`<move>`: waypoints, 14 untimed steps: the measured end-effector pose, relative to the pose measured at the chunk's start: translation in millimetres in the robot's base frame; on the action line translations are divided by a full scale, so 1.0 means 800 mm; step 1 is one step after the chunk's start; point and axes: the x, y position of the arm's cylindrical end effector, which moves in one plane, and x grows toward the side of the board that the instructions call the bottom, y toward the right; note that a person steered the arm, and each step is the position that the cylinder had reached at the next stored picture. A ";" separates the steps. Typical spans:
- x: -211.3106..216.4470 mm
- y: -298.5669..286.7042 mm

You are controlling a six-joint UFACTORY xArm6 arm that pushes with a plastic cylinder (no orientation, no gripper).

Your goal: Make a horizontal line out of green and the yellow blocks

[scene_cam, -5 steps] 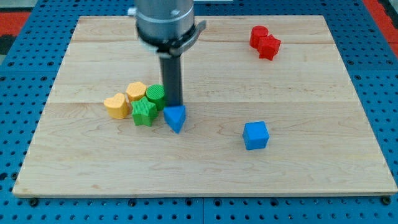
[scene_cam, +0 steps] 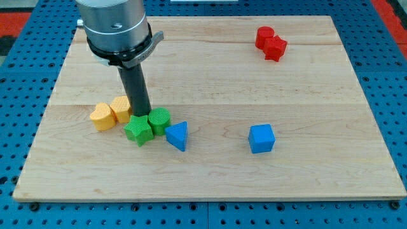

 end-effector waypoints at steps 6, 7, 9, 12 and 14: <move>0.050 0.056; -0.019 0.064; -0.047 -0.057; 0.037 -0.069; 0.036 -0.066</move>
